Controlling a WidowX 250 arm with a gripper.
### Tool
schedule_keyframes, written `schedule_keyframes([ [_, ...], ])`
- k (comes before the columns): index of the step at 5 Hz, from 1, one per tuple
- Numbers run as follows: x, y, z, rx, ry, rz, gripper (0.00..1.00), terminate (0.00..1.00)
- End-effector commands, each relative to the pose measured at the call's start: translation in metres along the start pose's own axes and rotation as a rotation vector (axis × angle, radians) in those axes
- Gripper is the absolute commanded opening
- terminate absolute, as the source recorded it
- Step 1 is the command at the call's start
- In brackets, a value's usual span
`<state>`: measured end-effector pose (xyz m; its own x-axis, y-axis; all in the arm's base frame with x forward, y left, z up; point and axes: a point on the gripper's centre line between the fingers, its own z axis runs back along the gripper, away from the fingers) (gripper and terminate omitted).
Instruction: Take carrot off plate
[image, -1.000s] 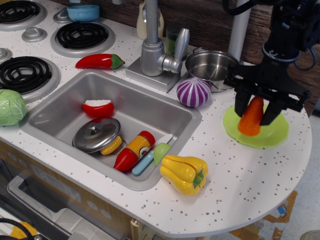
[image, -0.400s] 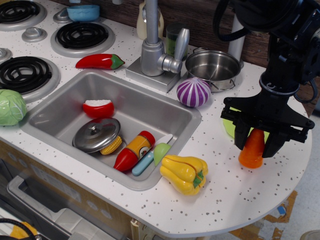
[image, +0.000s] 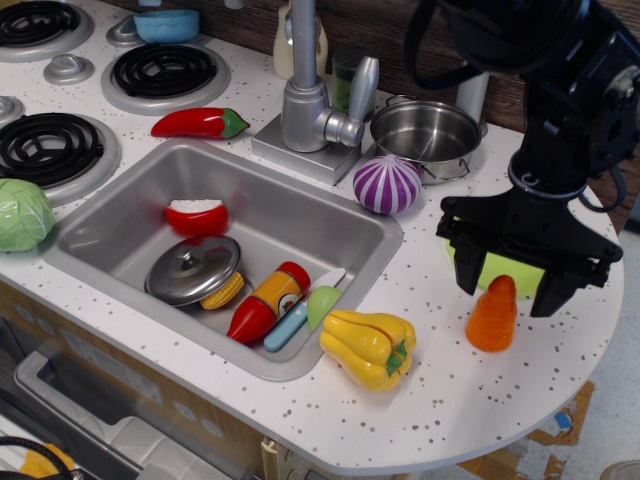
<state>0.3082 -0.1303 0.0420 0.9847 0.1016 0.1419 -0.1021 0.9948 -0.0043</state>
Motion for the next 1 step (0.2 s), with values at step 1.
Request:
schedule_keyframes([
  [1, 0.0069, -0.0029, 0.0173, -0.030, -0.054, -0.002, 1.00, 1.00],
])
